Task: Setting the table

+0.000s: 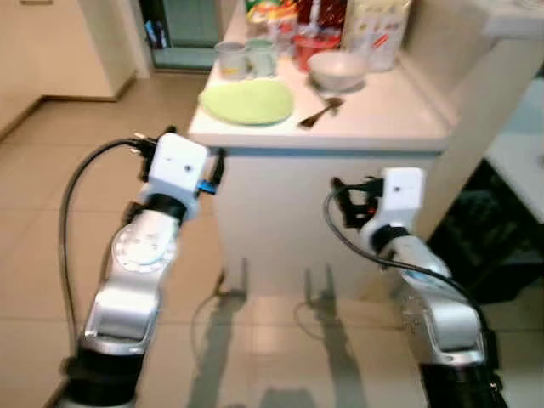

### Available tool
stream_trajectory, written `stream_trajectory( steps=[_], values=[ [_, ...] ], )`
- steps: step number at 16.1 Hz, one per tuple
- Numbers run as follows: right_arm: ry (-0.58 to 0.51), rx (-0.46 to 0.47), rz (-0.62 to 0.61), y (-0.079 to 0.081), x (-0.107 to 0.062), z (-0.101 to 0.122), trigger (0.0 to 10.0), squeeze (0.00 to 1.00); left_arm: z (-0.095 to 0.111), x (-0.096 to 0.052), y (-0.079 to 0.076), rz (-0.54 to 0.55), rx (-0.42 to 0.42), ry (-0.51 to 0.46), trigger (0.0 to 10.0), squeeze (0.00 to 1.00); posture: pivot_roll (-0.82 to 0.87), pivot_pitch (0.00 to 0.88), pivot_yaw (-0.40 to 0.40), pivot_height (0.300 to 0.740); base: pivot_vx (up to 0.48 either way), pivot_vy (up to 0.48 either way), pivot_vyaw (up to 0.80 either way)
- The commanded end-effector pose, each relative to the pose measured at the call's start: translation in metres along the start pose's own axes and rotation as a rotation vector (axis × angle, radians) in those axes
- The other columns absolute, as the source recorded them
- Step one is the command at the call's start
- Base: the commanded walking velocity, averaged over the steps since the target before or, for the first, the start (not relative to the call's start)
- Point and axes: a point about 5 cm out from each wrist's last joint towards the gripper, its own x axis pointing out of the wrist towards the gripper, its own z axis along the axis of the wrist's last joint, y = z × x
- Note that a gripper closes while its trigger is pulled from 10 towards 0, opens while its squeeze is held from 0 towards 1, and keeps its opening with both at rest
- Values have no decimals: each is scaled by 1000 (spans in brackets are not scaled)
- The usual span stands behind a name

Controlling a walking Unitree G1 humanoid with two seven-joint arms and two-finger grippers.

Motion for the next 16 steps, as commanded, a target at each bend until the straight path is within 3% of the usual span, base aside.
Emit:
stream_trajectory(
  steps=[1,3,9,11,16],
  values=[
    [-21,7,1,0,2,5,10000,0,2,1,6,24,5,-7,10000,0,48,0,-5,740,0,480,0],
    [-62,-46,-37,-2,6,15,10000,0,2,2,8,54,-17,-7,10000,0,46,0,-4,740,0,0,0],
    [-94,-60,-60,-6,8,26,10000,0,9,5,9,73,-54,-40,10000,0,46,0,-8,740,0,0,0],
    [-89,-13,-64,-7,9,26,10000,0,13,6,6,52,-61,-70,10000,0,47,0,-12,740,0,0,0],
    [-96,-24,-74,-10,15,32,10000,0,15,7,6,54,-60,-80,10000,0,44,0,-12,740,298,0,-635]
  ],
)
